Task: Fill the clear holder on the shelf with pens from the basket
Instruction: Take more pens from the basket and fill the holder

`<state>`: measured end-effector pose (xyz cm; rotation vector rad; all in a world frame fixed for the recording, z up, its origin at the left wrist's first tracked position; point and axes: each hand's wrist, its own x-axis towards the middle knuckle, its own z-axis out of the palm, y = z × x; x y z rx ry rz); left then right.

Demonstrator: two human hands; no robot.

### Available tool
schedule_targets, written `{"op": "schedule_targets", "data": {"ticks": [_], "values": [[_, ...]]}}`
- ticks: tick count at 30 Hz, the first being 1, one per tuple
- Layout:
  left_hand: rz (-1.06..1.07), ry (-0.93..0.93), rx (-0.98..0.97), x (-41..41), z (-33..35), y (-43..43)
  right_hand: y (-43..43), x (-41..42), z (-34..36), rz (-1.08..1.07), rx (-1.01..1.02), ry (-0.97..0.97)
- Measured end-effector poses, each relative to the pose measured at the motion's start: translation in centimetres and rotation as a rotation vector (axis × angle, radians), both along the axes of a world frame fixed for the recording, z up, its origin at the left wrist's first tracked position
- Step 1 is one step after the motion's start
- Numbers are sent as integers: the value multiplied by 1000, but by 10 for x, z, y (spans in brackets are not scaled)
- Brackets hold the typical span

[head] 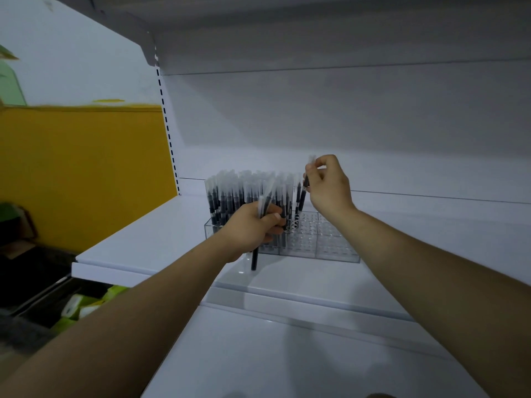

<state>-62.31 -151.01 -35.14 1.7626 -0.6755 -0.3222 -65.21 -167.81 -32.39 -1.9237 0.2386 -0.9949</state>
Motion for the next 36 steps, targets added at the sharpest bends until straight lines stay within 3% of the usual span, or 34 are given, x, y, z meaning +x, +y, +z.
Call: {"op": "schedule_targets", "data": {"ticks": [8, 24, 26, 31, 36], "values": [[4, -8, -2, 4, -2, 0, 2, 9, -10, 16, -151, 77], [-14, -10, 7, -2, 4, -1, 1, 4, -8, -20, -181, 330], [-18, -12, 11, -4, 5, -2, 1, 1, -8, -32, -188, 307], [-19, -28, 27, -10, 10, 2, 16, -15, 5, 30, -133, 32], [-41, -63, 15, -17, 18, -1, 33, -29, 15, 290, -106, 100]]}}
